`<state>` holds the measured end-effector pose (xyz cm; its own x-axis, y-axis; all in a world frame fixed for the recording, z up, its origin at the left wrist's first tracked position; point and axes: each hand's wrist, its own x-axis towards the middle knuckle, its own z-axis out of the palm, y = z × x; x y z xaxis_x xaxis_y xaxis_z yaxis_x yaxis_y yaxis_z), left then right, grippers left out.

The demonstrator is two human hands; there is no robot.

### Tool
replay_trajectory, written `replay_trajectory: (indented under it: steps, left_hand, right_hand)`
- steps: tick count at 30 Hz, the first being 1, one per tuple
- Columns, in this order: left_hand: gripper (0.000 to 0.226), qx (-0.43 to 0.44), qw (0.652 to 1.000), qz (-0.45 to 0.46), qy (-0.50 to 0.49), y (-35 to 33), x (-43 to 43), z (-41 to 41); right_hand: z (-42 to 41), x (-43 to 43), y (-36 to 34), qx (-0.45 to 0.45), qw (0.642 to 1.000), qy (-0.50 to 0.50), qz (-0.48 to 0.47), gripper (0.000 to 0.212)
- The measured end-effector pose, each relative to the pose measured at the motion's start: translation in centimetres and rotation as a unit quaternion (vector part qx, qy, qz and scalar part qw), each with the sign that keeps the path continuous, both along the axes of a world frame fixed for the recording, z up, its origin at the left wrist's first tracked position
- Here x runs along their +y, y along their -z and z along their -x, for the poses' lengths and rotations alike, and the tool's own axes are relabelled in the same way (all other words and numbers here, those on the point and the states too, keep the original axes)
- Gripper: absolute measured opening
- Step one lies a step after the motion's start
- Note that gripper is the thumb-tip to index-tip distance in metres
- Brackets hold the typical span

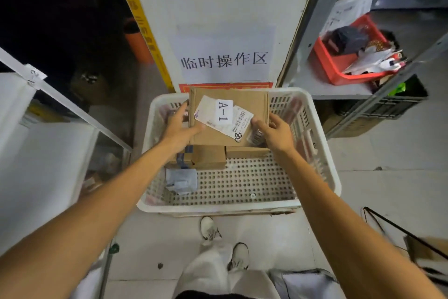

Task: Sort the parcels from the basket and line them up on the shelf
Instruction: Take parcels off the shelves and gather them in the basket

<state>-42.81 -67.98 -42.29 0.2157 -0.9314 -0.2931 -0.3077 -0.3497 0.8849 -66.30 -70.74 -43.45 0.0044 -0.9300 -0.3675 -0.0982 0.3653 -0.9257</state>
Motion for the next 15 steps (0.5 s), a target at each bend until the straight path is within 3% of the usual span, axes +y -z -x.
replay_trajectory:
  steps: [4,10,15]
  left_hand:
    - [0.098,0.011,0.999,-0.019,0.030,3.4,-1.3,-0.1]
    - [0.113,-0.013,0.994,-0.032,0.099,8.4,-3.9,-0.3]
    - [0.112,-0.054,0.986,-0.081,0.135,12.8,-4.7,-0.9]
  right_hand:
    - [-0.3,-1.5,2.5,0.020,0.999,0.015,-0.043,0.046]
    - [-0.7,-3.1,7.9,0.044,0.996,0.017,-0.079,0.061]
    - [-1.3,-5.0,12.5,0.050,0.992,-0.008,-0.118,0.050]
